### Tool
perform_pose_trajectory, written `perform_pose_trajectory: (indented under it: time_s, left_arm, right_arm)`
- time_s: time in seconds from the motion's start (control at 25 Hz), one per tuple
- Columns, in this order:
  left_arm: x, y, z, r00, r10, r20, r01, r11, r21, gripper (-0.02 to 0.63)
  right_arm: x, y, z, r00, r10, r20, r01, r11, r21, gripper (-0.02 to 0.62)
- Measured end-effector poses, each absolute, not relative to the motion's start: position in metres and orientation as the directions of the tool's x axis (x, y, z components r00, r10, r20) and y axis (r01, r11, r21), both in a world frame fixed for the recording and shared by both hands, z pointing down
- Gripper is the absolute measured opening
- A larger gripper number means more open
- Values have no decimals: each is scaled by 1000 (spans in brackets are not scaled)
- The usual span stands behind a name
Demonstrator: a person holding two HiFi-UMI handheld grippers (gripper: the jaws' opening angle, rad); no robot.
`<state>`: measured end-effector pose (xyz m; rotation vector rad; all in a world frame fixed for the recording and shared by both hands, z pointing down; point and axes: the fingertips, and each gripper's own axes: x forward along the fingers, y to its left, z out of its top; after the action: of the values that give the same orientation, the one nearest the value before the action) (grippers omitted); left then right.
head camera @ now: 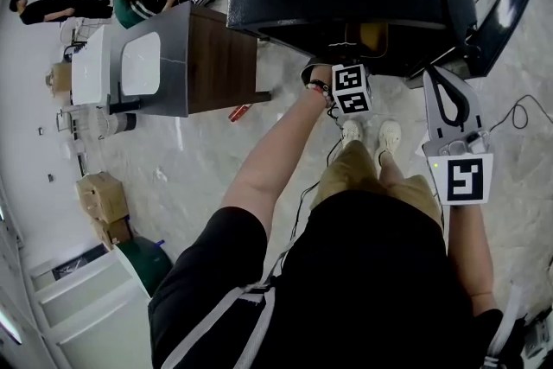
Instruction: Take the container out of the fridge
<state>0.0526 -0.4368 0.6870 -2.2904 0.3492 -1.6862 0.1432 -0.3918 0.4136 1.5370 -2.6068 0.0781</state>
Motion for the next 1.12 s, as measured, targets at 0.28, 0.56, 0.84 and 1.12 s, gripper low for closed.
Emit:
perform_pose_trajectory:
  time_s: [0.28,0.56,0.84,1.12]
  left_arm:
    - [51,-445,719,233,-315,920,13,-945,-327,121]
    - [54,-442,742,174,-262,949,88,-956,-280,38]
    - [51,-442,731,177,-274,945,117,-948,-296,37]
    - [43,-433,710,211,-289,934,68,-949,-309,35]
  right_arm:
    - [161,-381,431,-431,-887,163,-899,438,4,35]
    - [158,-379,429,-436,-887,154,-897,442,4,35]
    - [149,-379,426,-456,-876,156,-887,462,1,35]
    - [138,-379,421,-469,-871,146,-880,475,7,35]
